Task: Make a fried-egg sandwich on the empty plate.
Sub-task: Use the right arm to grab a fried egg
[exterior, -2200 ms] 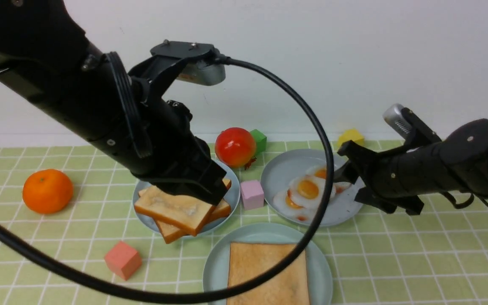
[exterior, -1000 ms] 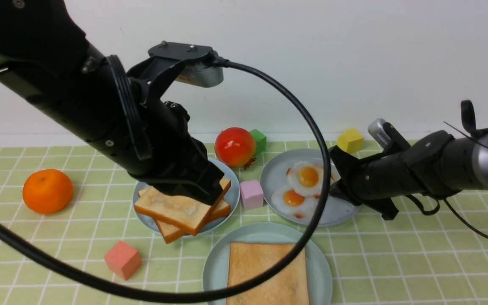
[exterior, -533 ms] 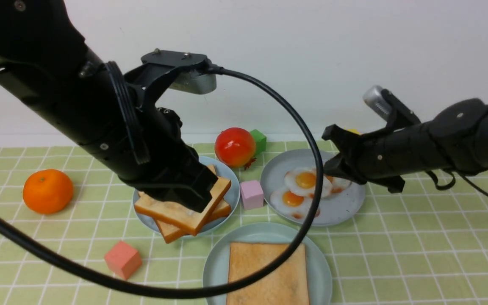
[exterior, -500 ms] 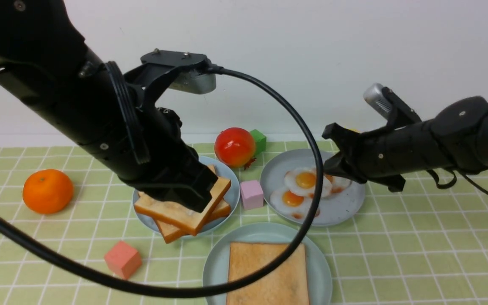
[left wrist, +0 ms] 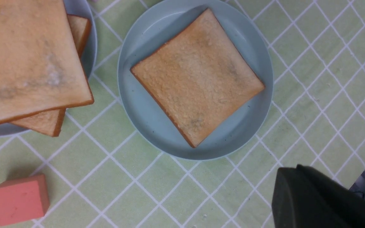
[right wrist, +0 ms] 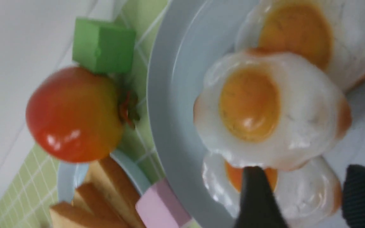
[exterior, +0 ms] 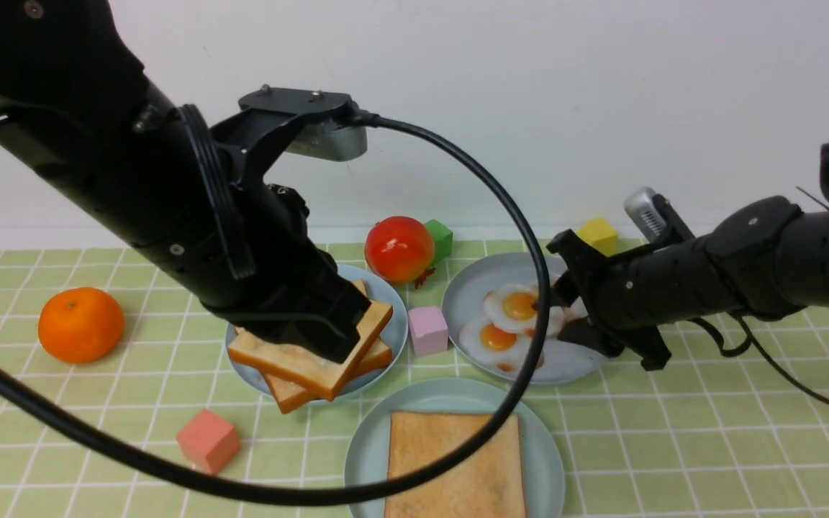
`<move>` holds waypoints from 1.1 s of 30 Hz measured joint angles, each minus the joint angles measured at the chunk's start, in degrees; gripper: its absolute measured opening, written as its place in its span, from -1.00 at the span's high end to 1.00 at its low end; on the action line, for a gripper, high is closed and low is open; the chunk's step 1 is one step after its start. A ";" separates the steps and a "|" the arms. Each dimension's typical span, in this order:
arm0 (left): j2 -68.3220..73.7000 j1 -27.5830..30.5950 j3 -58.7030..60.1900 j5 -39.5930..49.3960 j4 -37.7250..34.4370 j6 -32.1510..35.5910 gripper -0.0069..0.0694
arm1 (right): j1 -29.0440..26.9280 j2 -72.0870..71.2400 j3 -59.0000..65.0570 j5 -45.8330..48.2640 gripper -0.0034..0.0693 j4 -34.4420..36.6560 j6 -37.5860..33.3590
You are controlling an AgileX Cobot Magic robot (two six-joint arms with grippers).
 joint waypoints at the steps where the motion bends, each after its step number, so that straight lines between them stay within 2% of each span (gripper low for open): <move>1: 0.00 0.00 0.00 0.00 0.00 0.00 0.83 | 0.00 0.36 0.00 -0.69 -0.29 1.14 0.00; 3: 0.00 0.00 0.00 0.00 0.00 0.00 0.83 | 0.00 0.92 0.00 -1.93 -0.36 2.82 0.00; 7: 0.00 0.00 0.00 -0.06 0.00 0.00 0.82 | 0.00 2.06 0.00 -3.68 -0.38 4.33 0.00; 13: 0.00 0.00 0.00 -0.09 0.19 0.00 0.81 | 0.00 4.10 0.00 -4.42 -0.28 7.98 0.00; 17: 0.00 0.00 0.00 -0.09 0.19 0.00 0.81 | 0.00 4.91 -0.07 -4.96 -0.04 9.47 0.00; 22: 0.00 0.00 0.00 -0.09 0.71 0.00 0.80 | 0.00 5.48 -0.11 -5.56 0.57 9.88 0.00; 24: 0.00 0.00 0.00 -0.09 0.85 0.00 0.80 | 0.00 5.69 -0.11 -5.51 0.74 9.88 -0.33; 33: 0.00 0.00 0.00 -0.09 1.06 0.00 0.77 | 0.00 4.82 -0.05 -5.45 0.73 9.31 -4.34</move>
